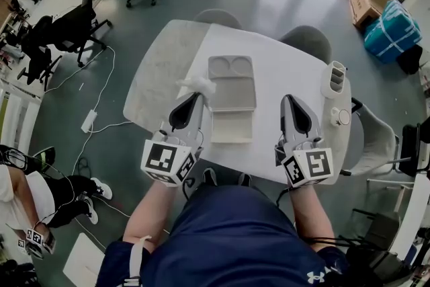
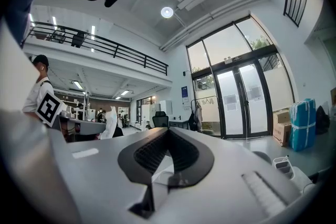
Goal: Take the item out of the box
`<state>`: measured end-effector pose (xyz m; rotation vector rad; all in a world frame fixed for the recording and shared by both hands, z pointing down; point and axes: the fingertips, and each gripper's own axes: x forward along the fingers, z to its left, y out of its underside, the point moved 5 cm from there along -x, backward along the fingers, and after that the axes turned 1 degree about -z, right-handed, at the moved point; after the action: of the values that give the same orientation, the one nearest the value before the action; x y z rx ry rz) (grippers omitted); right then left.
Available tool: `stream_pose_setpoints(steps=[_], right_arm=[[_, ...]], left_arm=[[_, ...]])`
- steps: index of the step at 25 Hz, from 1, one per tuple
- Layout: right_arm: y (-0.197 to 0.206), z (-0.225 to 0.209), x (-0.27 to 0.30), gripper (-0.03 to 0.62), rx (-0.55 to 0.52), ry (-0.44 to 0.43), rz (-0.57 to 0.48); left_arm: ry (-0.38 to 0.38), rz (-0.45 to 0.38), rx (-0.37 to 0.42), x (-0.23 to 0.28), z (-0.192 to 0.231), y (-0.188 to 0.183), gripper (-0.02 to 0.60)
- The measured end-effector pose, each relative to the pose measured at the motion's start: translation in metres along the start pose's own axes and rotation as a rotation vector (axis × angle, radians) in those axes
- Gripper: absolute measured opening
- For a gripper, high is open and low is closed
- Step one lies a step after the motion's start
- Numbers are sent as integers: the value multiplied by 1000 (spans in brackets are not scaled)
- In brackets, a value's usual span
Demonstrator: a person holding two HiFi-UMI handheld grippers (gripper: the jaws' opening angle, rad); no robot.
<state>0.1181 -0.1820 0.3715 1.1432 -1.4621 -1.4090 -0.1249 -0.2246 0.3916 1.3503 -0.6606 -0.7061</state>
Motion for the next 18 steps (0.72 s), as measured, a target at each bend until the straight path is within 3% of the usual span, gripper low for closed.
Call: stream_pose_setpoints(steps=[18], right_arm=[[3,13,1,2,-6,28,7]], left_arm=[[35,6,-8,-4,9,5,3]])
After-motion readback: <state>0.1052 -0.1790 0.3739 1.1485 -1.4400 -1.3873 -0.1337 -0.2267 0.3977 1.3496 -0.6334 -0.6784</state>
